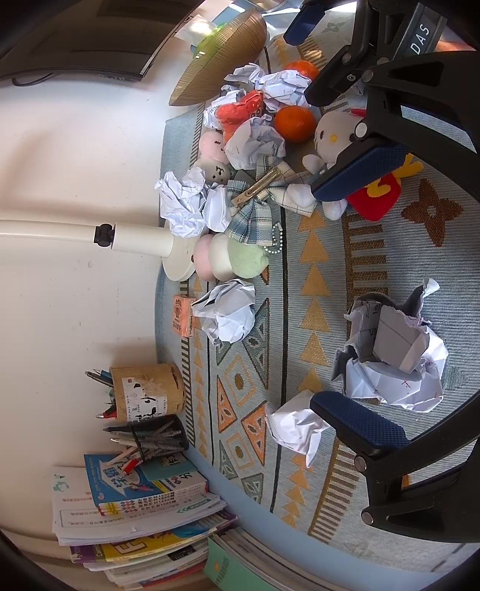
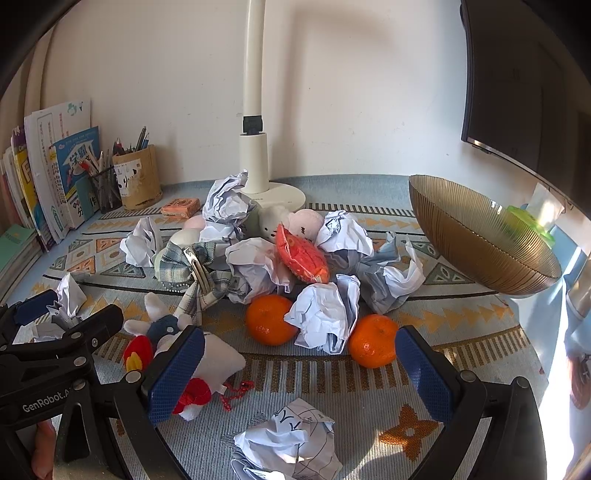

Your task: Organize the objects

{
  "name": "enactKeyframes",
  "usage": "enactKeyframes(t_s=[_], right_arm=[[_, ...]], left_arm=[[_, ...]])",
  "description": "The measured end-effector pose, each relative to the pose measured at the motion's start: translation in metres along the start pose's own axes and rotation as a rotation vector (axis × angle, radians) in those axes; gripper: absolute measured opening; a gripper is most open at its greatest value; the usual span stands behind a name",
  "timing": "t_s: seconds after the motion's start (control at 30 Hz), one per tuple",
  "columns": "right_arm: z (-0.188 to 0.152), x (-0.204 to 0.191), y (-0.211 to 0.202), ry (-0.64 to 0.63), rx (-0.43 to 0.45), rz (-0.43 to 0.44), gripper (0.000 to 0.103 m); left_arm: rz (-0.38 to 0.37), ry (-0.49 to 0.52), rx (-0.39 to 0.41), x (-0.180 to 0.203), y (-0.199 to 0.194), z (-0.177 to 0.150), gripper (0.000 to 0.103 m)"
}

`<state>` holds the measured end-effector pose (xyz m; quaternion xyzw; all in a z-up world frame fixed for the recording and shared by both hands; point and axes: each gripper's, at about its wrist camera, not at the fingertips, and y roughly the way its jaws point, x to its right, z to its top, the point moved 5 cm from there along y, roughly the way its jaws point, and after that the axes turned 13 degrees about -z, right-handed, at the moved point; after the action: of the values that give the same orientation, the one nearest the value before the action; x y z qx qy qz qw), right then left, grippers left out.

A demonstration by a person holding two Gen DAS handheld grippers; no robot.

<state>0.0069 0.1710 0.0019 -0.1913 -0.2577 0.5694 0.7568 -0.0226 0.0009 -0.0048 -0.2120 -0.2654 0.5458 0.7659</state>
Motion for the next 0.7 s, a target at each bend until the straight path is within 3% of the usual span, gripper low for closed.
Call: enactKeyframes(t_s=[0.7], right_arm=[[-0.0001, -0.0009, 0.0001, 0.0, 0.001, 0.001, 0.103]], left_arm=[[0.003, 0.002, 0.007, -0.0014, -0.0014, -0.0004, 0.102]])
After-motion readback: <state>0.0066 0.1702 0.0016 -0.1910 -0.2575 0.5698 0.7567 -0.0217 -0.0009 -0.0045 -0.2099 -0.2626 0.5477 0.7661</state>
